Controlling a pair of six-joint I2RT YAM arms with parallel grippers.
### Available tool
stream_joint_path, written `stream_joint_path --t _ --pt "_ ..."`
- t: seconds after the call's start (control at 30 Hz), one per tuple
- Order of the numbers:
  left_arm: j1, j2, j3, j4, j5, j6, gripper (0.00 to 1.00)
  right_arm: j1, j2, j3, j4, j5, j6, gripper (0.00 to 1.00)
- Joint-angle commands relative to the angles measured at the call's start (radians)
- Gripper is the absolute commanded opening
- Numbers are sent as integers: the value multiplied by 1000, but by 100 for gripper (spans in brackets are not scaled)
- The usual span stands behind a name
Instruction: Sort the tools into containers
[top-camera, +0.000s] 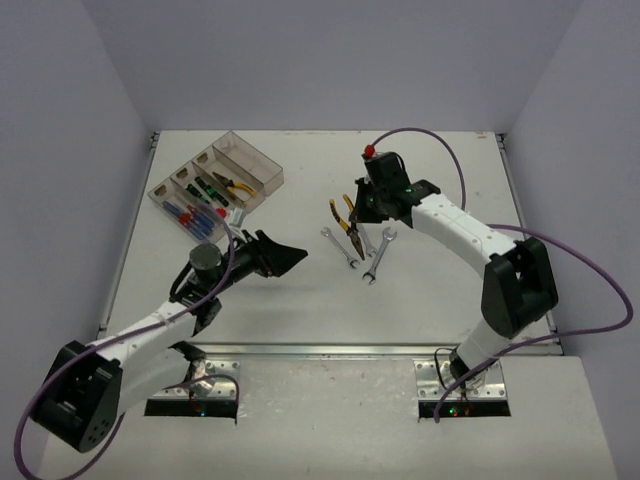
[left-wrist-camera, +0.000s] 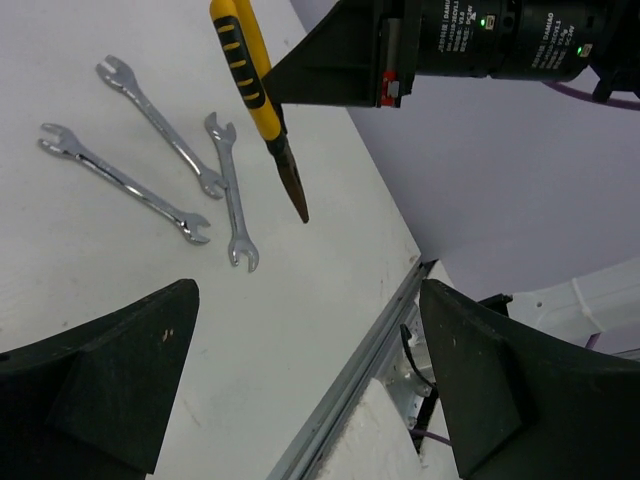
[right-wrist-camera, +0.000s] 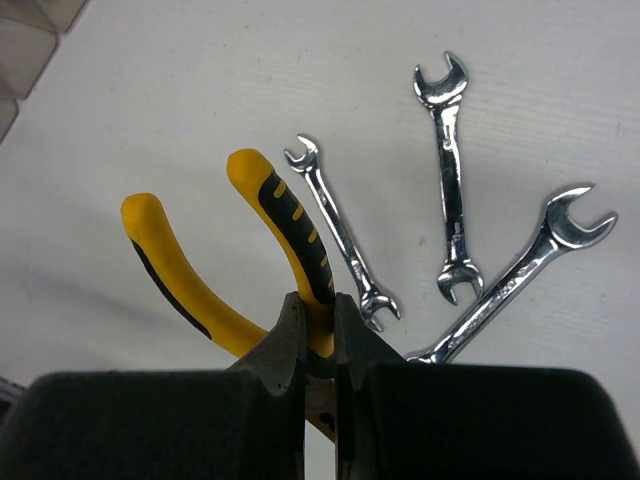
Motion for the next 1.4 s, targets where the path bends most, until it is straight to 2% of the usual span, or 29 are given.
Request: stream_joint_path --t 0.0,0.07,0.17,0.23,0.43,0.7,0.8,0.87,0.9,0.93,1.07,1.13,1.2,1.23,1.33,1.37 --pt "-112 160 117 227 -117 15 89 8 -111 -45 129 -95 81 0" --pt "-173 263 176 228 -158 33 84 12 -138 -56 146 -128 97 0" --pt "-210 341 234 229 -188 42 80 18 -167 -62 152 -154 103 0" --pt "-220 428 278 222 -194 55 73 21 -193 -70 158 -192 107 0" --pt "-263 533 389 199 -204 80 57 29 -248 -102 174 -217 120 0" --pt "-292 598 457 173 -223 87 40 46 -271 -111 179 -222 133 0" --pt "-299 612 466 173 -227 83 26 47 -269 -110 180 -219 135 0" --pt "-300 622 469 172 -229 80 9 49 -274 -108 180 -216 136 0" --pt "-300 623 470 171 -229 80 8 49 -273 -109 179 -215 135 0" --pt "-300 624 474 164 -229 81 2 48 -274 -108 177 -209 133 0" --pt "-300 601 479 120 -259 86 0 47 -278 -109 163 -188 121 0" --pt "-300 583 488 71 -287 97 0 48 -283 -110 159 -174 110 15" --pt "-297 565 499 26 -313 114 0 45 -292 -115 148 -138 102 55" --pt "-295 561 504 9 -325 118 0 45 -294 -114 138 -126 100 67" --pt "-261 544 518 -67 -373 110 0 36 -310 -105 94 -58 81 96" --pt "-245 536 517 -88 -379 99 0 24 -318 -106 83 -45 76 98"
